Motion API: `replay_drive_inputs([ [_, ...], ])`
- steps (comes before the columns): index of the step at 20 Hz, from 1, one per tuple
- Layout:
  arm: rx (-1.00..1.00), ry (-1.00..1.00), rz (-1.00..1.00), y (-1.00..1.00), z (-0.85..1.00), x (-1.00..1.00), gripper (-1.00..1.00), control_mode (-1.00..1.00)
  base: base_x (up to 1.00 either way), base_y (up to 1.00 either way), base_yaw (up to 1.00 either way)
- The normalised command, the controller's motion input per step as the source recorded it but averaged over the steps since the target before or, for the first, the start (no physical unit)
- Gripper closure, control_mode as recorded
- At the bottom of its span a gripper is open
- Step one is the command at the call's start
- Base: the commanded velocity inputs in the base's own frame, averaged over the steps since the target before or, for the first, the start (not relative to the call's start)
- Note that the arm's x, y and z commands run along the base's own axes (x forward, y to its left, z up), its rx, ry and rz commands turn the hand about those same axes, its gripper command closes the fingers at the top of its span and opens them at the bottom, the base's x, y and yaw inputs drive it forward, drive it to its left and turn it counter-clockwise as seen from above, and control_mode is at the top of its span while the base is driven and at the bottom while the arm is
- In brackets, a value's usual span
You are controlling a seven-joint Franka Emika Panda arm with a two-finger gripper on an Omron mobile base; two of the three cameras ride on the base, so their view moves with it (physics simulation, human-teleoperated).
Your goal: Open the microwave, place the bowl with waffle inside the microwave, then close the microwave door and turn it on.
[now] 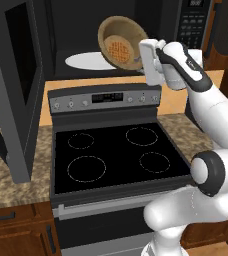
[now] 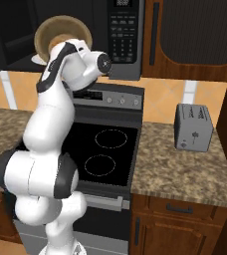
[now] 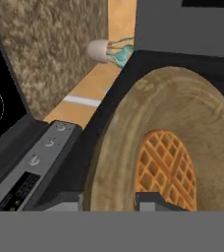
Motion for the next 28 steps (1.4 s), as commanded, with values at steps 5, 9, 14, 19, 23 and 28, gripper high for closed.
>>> replay_drive_inputs([
  [5, 0.0, 0.1, 0.0, 0.29, 0.39, 0.36, 1.0, -1.0, 0.0, 0.0, 0.0],
  [9, 0.0, 0.09, 0.0, 0.38, 0.1, 0.37, 1.0, -1.0, 0.0, 0.0, 0.0],
  [14, 0.0, 0.06, 0.09, 0.03, 0.0, 0.1, 1.0, -1.0, 0.0, 0.0, 0.0],
  [19, 0.0, 0.04, 0.11, 0.0, -0.07, 0.02, 1.0, -1.0, 0.0, 0.0, 0.0],
  [23, -0.02, 0.03, 0.07, -0.01, -0.08, 0.0, 1.0, -1.0, 0.0, 0.0, 0.0],
  [28, 0.0, -0.01, 0.0, -0.11, 0.0, -0.46, 1.0, -1.0, 0.0, 0.0, 0.0],
])
